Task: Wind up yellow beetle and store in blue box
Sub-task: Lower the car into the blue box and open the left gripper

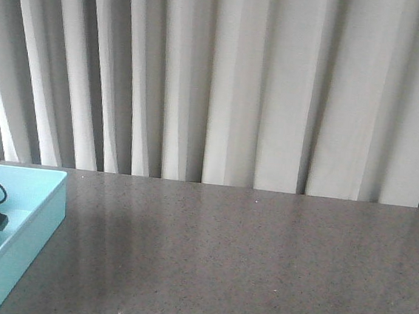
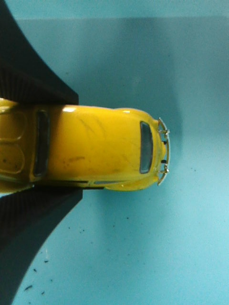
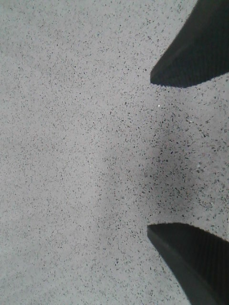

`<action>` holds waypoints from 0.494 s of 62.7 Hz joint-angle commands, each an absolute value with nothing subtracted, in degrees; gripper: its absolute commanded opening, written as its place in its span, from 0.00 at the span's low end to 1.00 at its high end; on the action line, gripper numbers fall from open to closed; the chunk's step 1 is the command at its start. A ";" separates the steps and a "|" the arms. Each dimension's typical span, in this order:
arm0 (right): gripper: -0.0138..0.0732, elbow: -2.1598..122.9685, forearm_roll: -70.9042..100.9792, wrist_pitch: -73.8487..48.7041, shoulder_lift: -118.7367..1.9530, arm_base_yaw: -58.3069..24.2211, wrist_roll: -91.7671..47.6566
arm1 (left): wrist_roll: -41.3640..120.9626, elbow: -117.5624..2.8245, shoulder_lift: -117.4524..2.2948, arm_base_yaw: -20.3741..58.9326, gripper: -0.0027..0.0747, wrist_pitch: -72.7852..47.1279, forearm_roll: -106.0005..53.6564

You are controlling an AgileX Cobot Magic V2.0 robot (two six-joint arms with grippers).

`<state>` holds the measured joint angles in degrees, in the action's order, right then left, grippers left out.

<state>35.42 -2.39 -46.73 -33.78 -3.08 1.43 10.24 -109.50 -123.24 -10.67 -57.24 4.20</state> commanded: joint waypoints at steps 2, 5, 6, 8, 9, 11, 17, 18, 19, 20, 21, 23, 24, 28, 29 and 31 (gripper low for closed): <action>0.81 36.83 -2.72 -43.40 -33.89 -3.15 1.36 | 9.55 -110.74 -121.26 -10.83 0.38 -56.11 4.24; 0.81 36.83 -2.72 -43.40 -33.89 -3.15 1.36 | 9.55 -110.74 -121.50 -10.83 0.39 -56.40 3.99; 0.81 36.83 -2.72 -43.40 -33.89 -3.15 1.36 | 9.55 -110.74 -121.50 -10.83 0.39 -56.45 3.99; 0.81 36.83 -2.72 -43.40 -33.89 -3.15 1.36 | 9.55 -110.74 -121.50 -10.83 0.41 -56.58 4.05; 0.81 36.83 -2.72 -43.40 -33.89 -3.15 1.36 | 9.55 -110.74 -121.50 -10.83 0.41 -56.68 3.99; 0.81 36.83 -2.72 -43.40 -33.89 -3.15 1.36 | 9.64 -110.74 -121.50 -10.83 0.45 -56.82 3.94; 0.81 36.83 -2.72 -43.40 -33.89 -3.15 1.36 | 10.05 -110.91 -121.22 -10.83 0.59 -57.60 3.69; 0.81 36.83 -2.72 -43.40 -33.89 -3.15 1.36 | 10.05 -110.91 -121.06 -10.83 0.61 -57.65 3.64; 0.81 36.83 -2.72 -43.40 -33.89 -3.15 1.36 | 10.05 -110.91 -121.06 -10.83 0.62 -57.66 3.58; 0.81 36.83 -2.72 -43.40 -33.89 -3.15 1.36 | 10.05 -110.91 -120.94 -10.83 0.65 -57.66 3.58; 0.81 36.83 -2.72 -43.40 -33.89 -3.15 1.36 | 10.05 -110.91 -120.70 -10.83 0.67 -57.66 3.58; 0.81 36.83 -2.72 -43.40 -33.89 -3.15 1.36 | 10.05 -110.91 -120.08 -10.83 0.72 -57.71 3.47; 0.81 36.83 -2.72 -43.40 -33.89 -3.15 1.36 | 10.05 -110.91 -119.76 -10.83 0.74 -57.70 3.41; 0.81 36.83 -2.72 -43.40 -33.89 -3.15 1.36 | 10.05 -110.91 -118.18 -10.75 0.80 -57.70 2.64; 0.81 36.83 -2.72 -43.40 -33.89 -3.15 1.36 | 10.05 -110.91 -117.70 -10.68 0.82 -57.70 2.51; 0.81 36.83 -2.72 -43.40 -33.89 -3.15 1.36 | 10.05 -110.91 -116.68 -10.71 0.83 -57.70 2.20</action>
